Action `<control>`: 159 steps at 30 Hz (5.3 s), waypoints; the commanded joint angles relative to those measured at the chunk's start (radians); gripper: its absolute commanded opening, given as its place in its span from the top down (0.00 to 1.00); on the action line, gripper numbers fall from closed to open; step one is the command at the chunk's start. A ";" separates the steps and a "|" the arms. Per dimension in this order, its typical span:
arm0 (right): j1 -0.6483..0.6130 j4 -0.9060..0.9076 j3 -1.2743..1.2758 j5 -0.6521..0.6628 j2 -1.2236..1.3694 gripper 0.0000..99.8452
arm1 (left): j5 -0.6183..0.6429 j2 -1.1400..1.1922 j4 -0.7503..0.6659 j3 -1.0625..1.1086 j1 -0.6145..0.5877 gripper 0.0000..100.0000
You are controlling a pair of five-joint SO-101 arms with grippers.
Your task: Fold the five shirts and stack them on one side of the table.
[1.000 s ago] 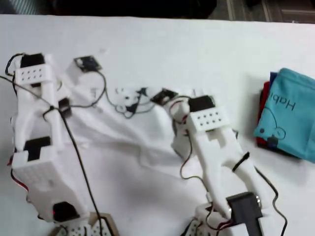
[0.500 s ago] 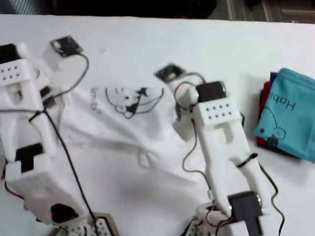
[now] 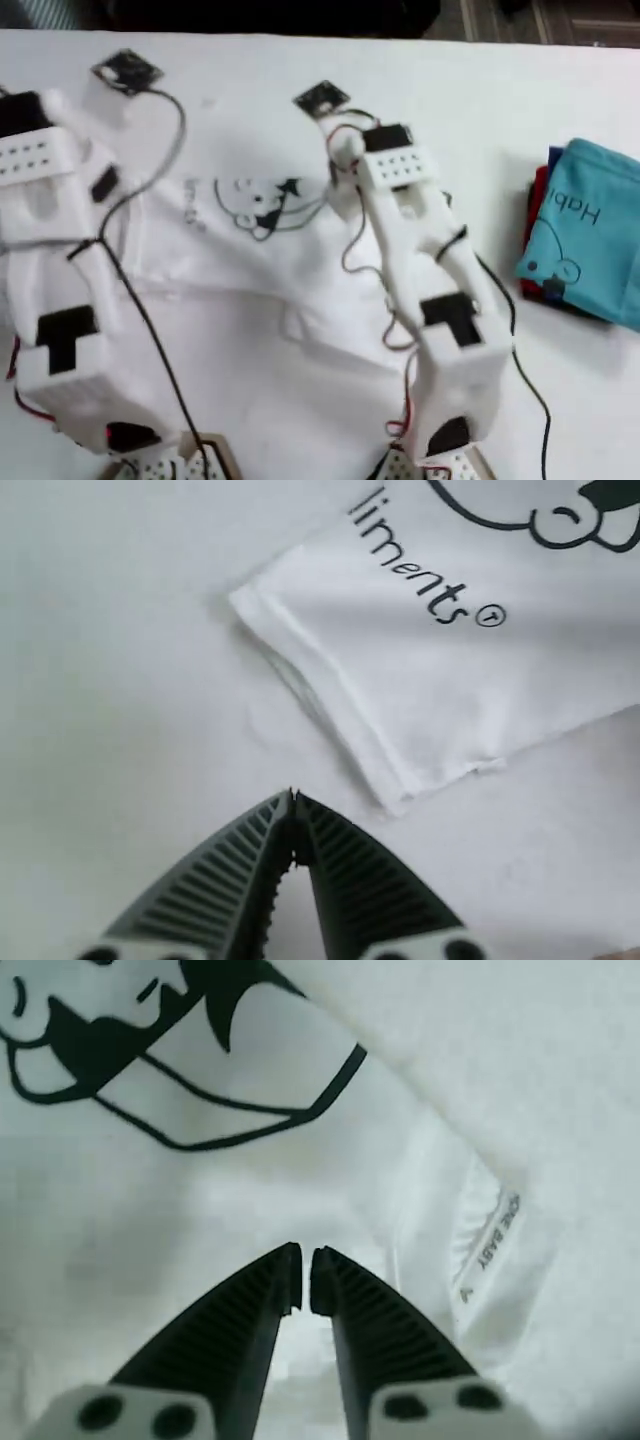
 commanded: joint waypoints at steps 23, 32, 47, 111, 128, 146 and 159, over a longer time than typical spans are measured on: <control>0.033 0.404 -0.964 -0.037 0.478 0.98 | 0.046 -0.193 -0.262 0.474 -0.110 0.98; -0.001 0.410 -0.999 -0.040 0.533 0.98 | 0.371 -0.257 -0.397 0.532 0.036 0.98; 0.120 0.401 -1.163 -0.040 0.816 0.98 | 0.342 0.107 -0.351 0.563 -0.044 0.98; 0.694 0.420 0.204 -0.029 -1.148 0.98 | 0.245 0.053 -0.115 0.198 1.018 0.72; 0.690 0.418 0.235 -0.029 -1.152 0.98 | 0.210 0.292 -0.245 0.198 1.130 0.73; 0.690 0.418 0.235 -0.028 -1.152 0.98 | 0.209 0.325 -0.287 0.166 1.124 0.98; 0.691 0.418 0.235 0.023 -1.159 0.98 | 0.209 0.262 -0.336 0.041 0.961 0.98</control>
